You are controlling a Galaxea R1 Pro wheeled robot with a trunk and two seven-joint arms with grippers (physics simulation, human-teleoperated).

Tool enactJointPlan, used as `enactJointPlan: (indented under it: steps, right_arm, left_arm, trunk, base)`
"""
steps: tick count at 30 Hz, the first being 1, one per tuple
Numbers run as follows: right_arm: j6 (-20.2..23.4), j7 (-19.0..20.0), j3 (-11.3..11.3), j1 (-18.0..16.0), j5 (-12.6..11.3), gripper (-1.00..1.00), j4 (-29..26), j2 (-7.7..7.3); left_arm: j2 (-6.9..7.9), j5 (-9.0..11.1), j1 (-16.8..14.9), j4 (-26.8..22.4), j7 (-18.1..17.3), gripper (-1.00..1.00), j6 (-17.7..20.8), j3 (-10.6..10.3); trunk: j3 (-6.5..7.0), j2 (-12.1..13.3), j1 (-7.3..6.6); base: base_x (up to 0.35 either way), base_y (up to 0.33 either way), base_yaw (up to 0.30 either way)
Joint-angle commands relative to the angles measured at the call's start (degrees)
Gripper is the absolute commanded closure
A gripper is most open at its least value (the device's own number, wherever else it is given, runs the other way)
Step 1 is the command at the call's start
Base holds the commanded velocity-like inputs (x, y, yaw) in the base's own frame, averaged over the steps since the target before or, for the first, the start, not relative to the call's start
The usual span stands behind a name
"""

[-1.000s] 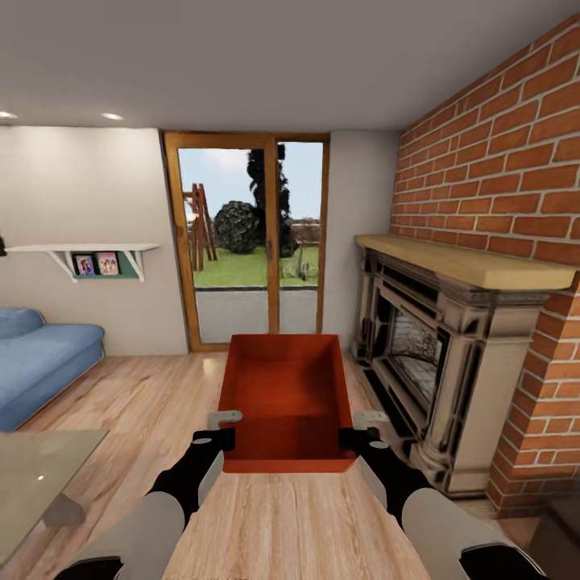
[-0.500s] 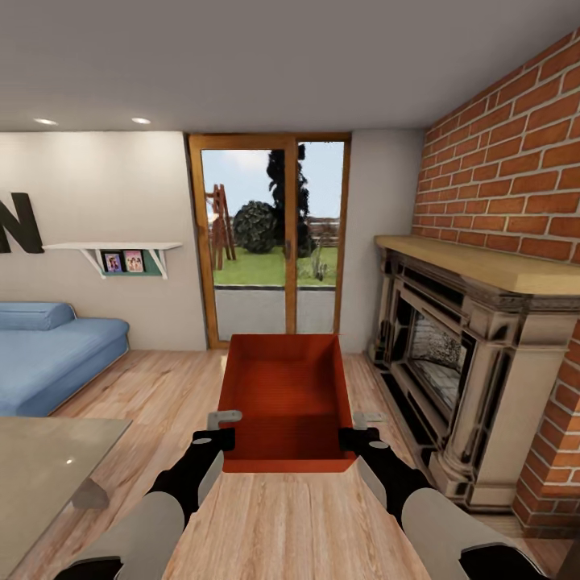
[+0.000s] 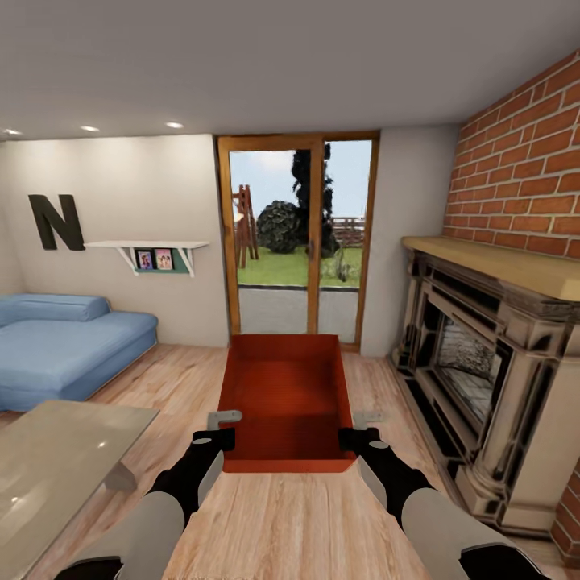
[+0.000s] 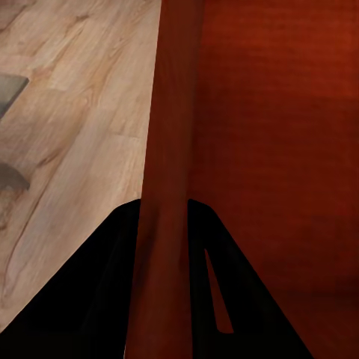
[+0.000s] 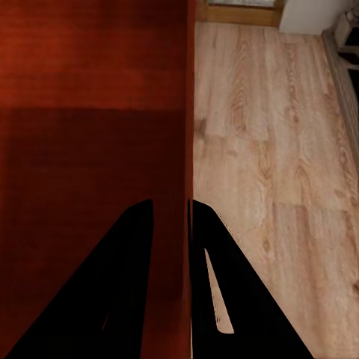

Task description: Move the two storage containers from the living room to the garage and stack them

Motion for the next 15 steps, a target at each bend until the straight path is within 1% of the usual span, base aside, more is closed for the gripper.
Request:
enactJointPlan:
  steps: [1,15]
  right_arm:
    - [0.34,-0.04,0.78,0.06,-1.28,1.0,0.06,0.21]
    - [0.34,-0.04,0.69,0.06,-1.28,1.0,0.06,0.21]
  left_arm:
    - [-0.52,-0.82,-0.04,-1.96,-0.01,1.0,0.32,0.87]
    - [-0.52,-0.82,-0.04,-1.98,0.01,1.0,0.32,0.88]
  trunk:
    - [-0.03,-0.05,0.02]
    - [-0.03,-0.05,0.02]
  base:
    - [0.0,0.0,0.278]
    - [0.0,0.0,0.281]
